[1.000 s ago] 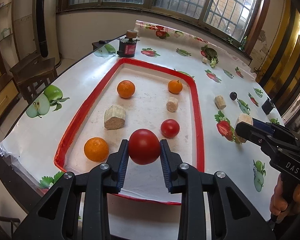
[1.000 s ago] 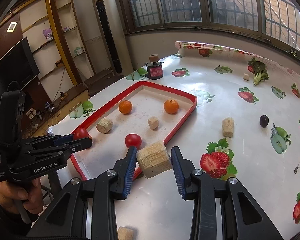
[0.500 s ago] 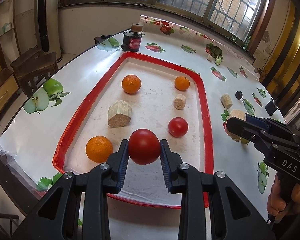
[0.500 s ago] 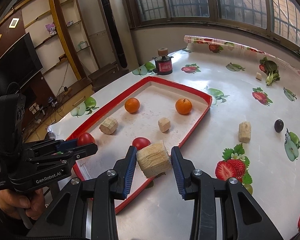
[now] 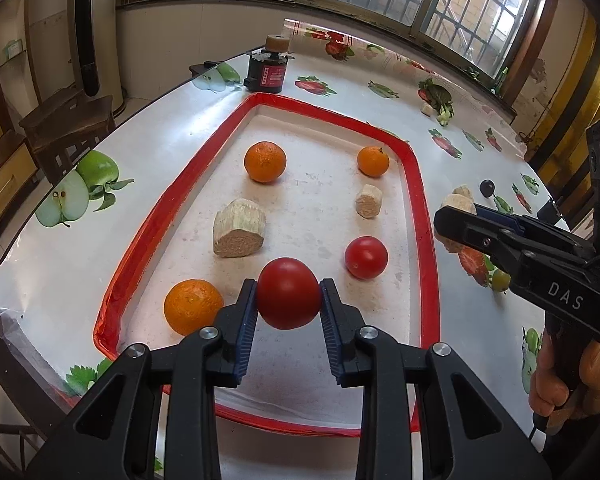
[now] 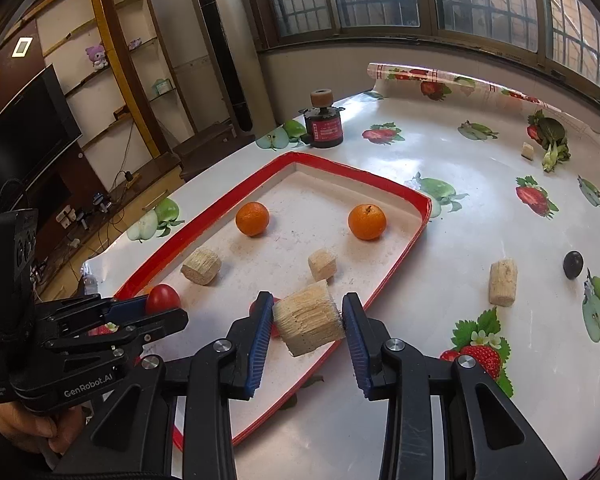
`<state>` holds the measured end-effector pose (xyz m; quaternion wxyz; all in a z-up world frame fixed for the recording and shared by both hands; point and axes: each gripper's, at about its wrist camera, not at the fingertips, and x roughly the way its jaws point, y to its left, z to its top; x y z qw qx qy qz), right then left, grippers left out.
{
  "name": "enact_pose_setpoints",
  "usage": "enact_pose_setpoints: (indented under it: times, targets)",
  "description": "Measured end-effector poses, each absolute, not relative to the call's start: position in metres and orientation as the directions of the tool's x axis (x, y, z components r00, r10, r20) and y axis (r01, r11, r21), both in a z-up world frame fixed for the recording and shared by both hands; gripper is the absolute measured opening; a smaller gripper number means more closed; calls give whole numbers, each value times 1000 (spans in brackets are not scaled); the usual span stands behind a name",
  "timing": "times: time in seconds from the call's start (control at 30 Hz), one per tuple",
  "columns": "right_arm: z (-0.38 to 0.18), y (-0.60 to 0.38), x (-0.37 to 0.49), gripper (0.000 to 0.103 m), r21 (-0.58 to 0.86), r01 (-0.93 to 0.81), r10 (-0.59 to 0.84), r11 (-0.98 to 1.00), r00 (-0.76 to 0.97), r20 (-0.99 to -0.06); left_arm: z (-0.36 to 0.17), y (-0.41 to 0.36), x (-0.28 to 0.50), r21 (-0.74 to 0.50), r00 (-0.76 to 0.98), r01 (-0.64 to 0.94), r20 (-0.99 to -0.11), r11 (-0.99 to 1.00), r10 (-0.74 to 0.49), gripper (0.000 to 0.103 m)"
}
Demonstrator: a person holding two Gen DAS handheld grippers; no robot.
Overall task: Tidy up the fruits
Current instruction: 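Carry the tomato and wooden cube over the red tray with both tools, then open the left tool to drop the tomato while the right tool releases the cube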
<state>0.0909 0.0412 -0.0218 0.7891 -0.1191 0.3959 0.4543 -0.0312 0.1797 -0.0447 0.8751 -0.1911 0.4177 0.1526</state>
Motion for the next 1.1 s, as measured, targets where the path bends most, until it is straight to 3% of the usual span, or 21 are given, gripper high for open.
enact_pose_setpoints:
  times: [0.97,1.03,1.1]
  targets:
    - [-67,93,111,38,159,-839,573,520,204,-794,-66,178,-16,-189,555,-420,-828,887,86,29]
    - [-63,92,110,38,156,-840,576,520,209,-790,-64,178,-18,-189,554,-428,-827,884,91,46]
    - [-59,89,108,39,157,-839,584,521,216,-783,-60,178,-21,-191,567,-430,-818,882,99,53]
